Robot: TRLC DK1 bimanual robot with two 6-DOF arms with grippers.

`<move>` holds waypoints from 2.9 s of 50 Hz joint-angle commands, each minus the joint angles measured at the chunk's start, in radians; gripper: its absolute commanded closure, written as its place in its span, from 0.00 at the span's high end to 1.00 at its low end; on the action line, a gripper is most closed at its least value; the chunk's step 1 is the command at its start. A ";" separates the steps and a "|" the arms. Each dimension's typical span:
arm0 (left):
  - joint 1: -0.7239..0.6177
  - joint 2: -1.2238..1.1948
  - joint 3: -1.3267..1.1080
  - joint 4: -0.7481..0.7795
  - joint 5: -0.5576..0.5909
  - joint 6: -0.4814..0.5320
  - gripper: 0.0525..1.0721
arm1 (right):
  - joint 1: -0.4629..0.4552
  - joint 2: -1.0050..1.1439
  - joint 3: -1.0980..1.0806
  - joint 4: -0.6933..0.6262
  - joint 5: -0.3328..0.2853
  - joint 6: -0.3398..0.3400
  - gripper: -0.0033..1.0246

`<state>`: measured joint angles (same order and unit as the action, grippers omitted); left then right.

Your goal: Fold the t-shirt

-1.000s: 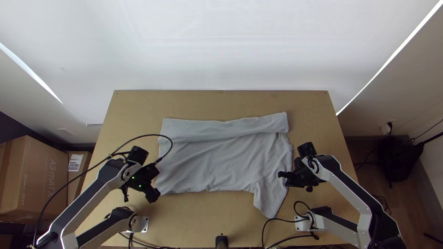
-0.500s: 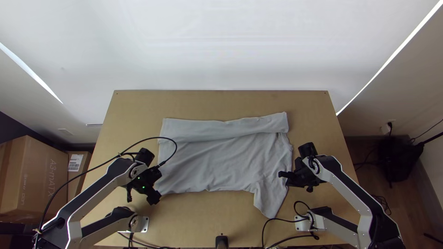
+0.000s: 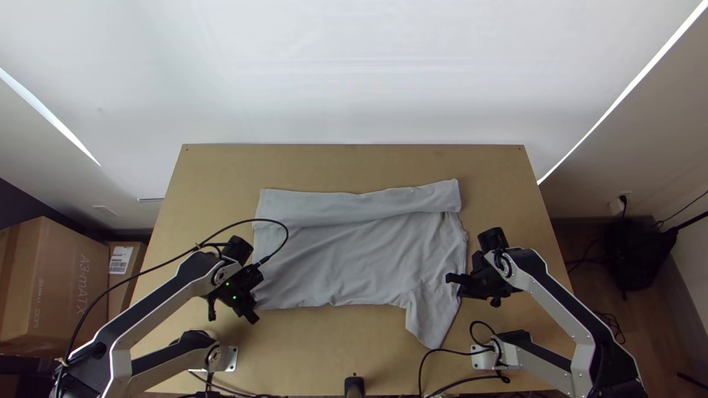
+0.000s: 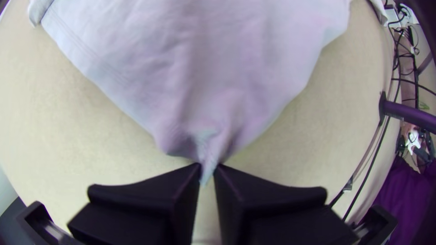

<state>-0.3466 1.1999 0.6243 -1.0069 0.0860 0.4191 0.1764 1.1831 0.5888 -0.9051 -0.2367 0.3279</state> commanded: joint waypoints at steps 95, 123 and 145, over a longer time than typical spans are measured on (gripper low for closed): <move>0.297 0.128 0.347 0.363 0.130 -0.080 0.03 | -0.135 0.286 0.608 -0.097 0.036 -0.141 0.03; 0.376 0.360 0.542 0.413 0.150 -0.074 0.03 | -0.146 0.547 0.916 -0.091 0.043 -0.141 0.03; 0.386 0.595 0.707 0.468 0.152 -0.109 0.03 | -0.140 0.809 1.200 -0.086 0.050 -0.109 0.03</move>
<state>0.0303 1.7454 1.2831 -0.5499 0.2287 0.3351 0.0376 1.9259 1.7222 -0.9958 -0.1986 0.1978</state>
